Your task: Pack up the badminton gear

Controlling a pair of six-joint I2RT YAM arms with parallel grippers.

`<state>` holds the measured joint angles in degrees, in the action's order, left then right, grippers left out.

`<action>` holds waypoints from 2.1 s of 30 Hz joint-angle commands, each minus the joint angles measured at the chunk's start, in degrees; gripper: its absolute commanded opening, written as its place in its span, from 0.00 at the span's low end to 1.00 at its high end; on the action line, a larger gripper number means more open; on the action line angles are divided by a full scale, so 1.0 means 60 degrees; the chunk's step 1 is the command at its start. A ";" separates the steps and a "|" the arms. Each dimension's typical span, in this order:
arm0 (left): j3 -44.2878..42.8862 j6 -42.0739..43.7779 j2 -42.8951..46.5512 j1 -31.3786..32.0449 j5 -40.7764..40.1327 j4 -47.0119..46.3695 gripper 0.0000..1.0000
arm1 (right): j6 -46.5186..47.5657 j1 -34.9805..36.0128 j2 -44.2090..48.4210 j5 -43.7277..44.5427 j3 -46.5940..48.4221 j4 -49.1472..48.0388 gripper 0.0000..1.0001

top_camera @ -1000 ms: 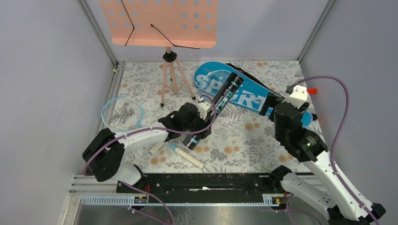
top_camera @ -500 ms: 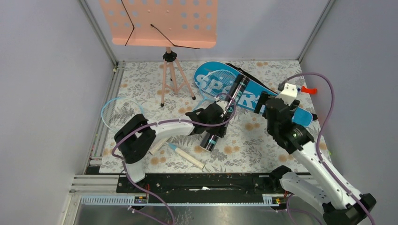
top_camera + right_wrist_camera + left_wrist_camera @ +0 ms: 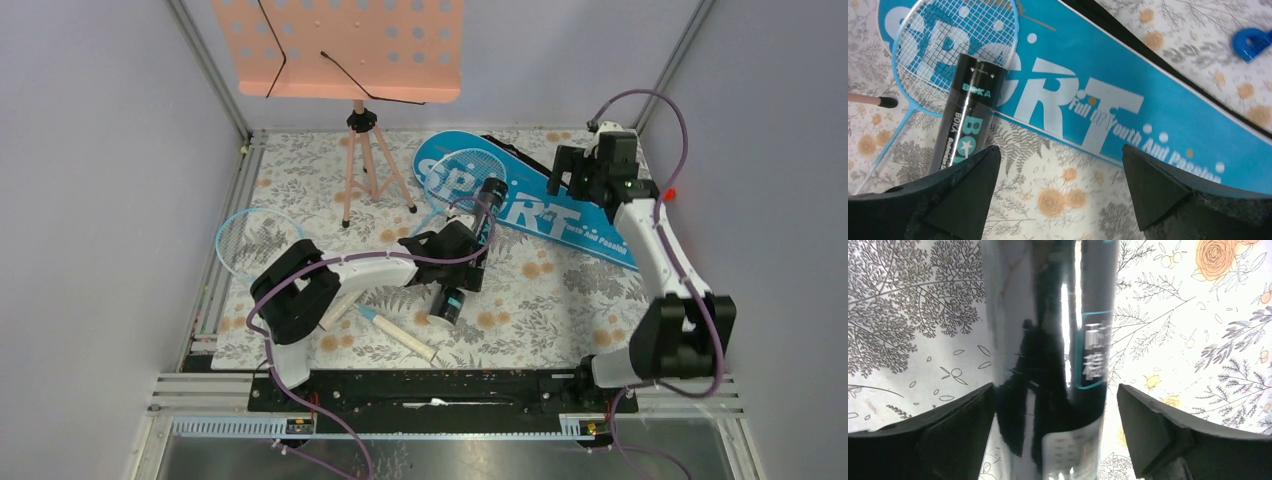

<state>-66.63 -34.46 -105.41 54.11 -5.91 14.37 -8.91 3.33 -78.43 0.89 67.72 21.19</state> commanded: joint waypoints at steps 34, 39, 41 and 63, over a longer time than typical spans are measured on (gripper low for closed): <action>0.0594 0.0865 0.1138 -0.0140 0.0581 -0.1746 0.99 | 0.6849 -0.2899 -0.9779 -0.4321 0.9398 0.9859 0.91; 0.0856 0.0826 0.1225 -0.0195 0.0618 -0.2006 0.99 | 0.6720 -0.2760 -0.9069 -0.3150 0.7875 0.9080 0.87; 0.1000 0.0821 0.1272 -0.0213 0.0643 -0.2160 0.99 | 0.6605 -0.2713 -0.8910 -0.2920 0.7555 0.8972 0.84; 0.2176 0.1080 0.2518 -0.0523 0.0506 -0.2860 0.99 | 0.4003 -0.2416 -0.5652 -0.0939 0.4671 0.6026 0.00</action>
<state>-53.95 -29.21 -93.60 51.18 -2.81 0.23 23.90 -11.46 -123.70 -8.84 95.50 65.69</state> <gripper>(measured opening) 0.989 0.044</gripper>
